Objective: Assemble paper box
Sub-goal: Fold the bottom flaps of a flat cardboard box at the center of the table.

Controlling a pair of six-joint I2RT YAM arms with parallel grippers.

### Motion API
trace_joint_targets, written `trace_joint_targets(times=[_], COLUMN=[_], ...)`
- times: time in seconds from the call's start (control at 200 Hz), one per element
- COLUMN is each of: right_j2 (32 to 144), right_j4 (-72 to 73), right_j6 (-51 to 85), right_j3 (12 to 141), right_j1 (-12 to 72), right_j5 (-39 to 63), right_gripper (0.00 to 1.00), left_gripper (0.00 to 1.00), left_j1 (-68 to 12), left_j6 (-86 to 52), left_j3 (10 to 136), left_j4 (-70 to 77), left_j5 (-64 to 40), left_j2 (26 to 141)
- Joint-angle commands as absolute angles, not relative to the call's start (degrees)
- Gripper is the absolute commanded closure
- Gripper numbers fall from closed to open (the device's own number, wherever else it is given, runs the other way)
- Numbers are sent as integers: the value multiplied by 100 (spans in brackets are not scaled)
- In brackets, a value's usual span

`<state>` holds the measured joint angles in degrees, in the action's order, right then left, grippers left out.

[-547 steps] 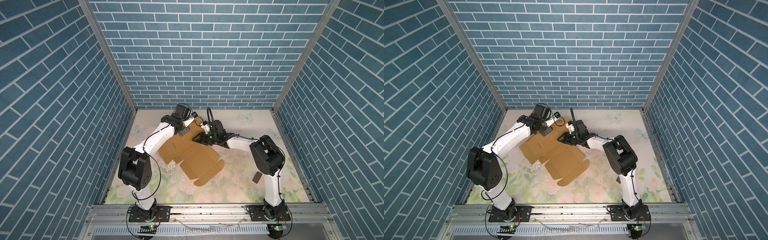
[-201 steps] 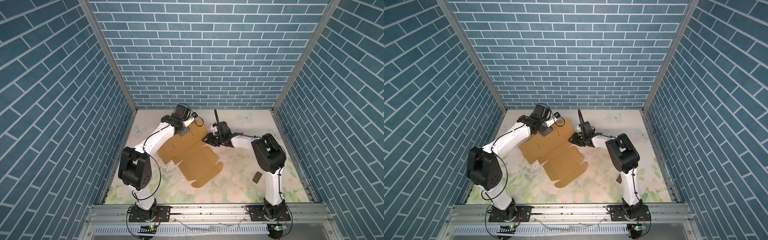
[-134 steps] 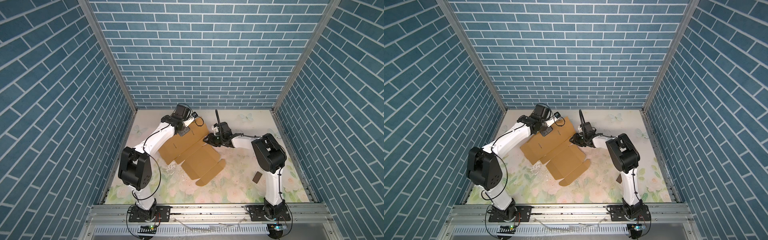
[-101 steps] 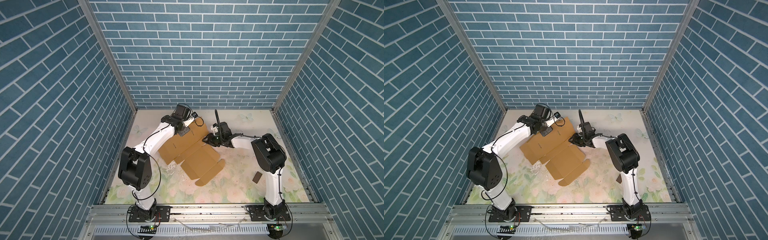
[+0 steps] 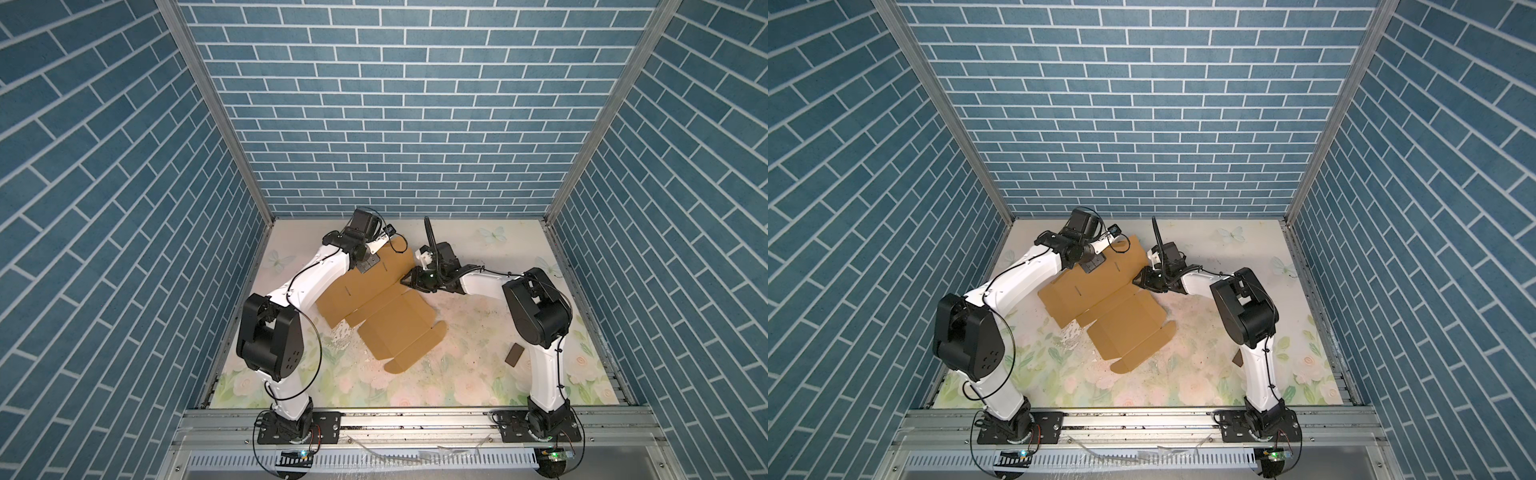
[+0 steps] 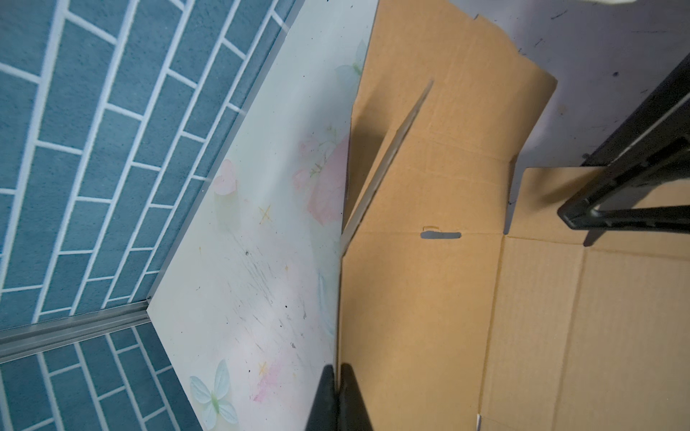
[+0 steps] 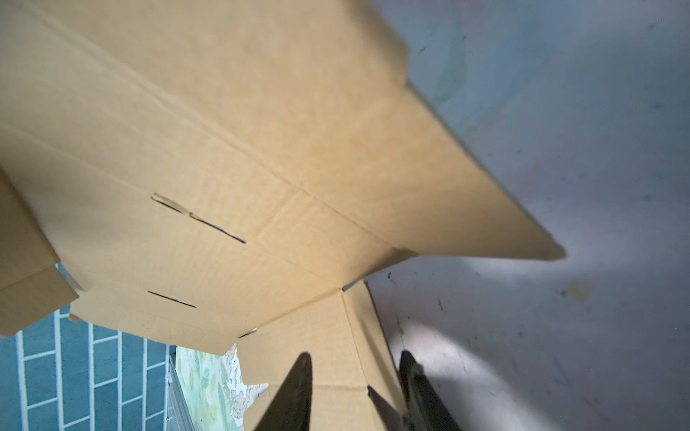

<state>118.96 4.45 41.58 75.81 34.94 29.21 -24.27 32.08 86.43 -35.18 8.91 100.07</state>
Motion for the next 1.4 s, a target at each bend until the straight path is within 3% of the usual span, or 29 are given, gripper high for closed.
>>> trace_joint_targets(times=[0.0,0.59,1.39], right_j2=[11902,11826,12524], right_j4=[344,1252,471], right_j6=[3916,4608,4448], right_j3=[7890,7484,8001], right_j1=[3484,3704,3956], right_j5=[3012,3592,3591], right_gripper=[61,64,62], left_gripper=[100,100,100], left_j1=[-2494,-2491,-2500], left_j6=[3136,3116,3085], left_j3=[8698,8689,8625], left_j4=[-3568,-3535,-3477], left_j5=[787,835,809], left_j2=[9924,9917,9914])
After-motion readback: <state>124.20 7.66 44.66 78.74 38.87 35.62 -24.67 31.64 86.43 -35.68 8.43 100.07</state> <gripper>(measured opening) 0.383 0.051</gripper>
